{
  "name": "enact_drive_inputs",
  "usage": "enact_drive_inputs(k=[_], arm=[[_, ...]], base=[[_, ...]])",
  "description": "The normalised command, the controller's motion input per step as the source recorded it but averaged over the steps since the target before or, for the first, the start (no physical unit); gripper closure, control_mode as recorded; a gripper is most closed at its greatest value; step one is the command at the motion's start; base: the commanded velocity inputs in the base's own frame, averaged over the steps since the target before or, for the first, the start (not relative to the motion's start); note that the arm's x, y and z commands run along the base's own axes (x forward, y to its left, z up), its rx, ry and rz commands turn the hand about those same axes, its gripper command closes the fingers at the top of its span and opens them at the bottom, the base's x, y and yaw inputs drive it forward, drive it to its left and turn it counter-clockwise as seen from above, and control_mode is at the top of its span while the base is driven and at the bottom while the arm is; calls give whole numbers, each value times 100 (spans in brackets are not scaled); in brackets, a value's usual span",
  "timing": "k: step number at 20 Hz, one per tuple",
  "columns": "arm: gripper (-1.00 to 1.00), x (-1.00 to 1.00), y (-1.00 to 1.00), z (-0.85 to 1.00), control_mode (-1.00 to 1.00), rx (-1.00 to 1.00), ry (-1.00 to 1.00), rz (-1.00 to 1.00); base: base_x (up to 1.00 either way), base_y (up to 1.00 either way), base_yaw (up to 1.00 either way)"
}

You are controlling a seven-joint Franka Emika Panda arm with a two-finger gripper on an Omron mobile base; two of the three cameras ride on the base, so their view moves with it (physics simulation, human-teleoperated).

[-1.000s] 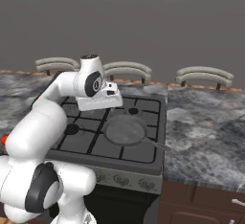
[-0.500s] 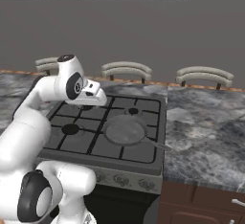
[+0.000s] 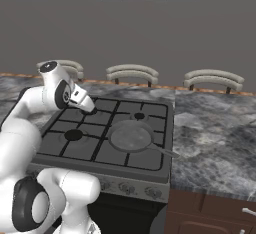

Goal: Place the pan on the front right burner on the stove. Then place the tomato and the onion in the pan and turn on the front right burner.

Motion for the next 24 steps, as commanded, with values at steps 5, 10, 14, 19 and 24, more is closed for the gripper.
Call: enact_drive_inputs(k=[5, 10, 14, 19, 24], arm=[[-100, 32, 47, 17, -100, 6, -7, -3], [-100, 21, 52, 27, -100, 9, -3, 4], [-100, 18, 39, 17, -100, 7, 2, 13], [-100, 0, 21, 3, -100, 3, 3, 11], [-100, 5, 44, 0, -100, 5, 0, 16]], base=[[0, 0, 0], [0, 0, 0], [0, 0, 0], [0, 0, 0], [0, 0, 0]])
